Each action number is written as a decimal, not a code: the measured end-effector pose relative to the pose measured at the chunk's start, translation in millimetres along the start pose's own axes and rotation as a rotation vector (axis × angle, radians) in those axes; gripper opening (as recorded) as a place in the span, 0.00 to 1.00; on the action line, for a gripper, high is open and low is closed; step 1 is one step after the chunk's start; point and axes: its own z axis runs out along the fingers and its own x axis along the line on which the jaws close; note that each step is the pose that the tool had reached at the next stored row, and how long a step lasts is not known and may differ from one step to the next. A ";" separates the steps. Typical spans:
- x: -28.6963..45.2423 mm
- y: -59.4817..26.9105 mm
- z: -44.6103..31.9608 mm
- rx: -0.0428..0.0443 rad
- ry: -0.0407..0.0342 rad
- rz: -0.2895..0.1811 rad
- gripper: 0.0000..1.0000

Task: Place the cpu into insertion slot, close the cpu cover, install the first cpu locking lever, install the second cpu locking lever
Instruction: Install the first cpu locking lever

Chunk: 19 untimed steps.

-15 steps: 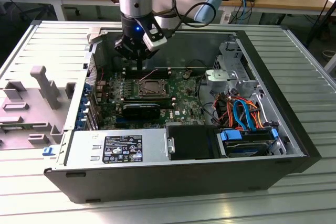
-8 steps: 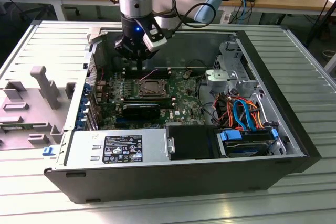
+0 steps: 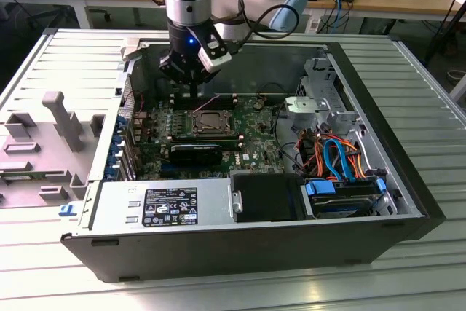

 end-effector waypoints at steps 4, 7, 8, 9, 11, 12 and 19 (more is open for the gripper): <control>0.0 0.0 1.2 0.0000 0.0000 0.000 0.11; 0.0 0.0 1.9 0.0000 0.0000 0.000 0.11; 0.0 0.0 2.0 0.0000 0.0000 0.000 0.11; 0.0 0.0 2.2 0.0000 0.0000 0.000 0.11; 0.0 0.0 2.7 0.0000 0.0000 0.000 0.11; 0.0 0.0 2.9 0.0000 0.0000 0.000 0.11; 0.0 -0.1 4.7 0.0000 0.0000 0.000 0.11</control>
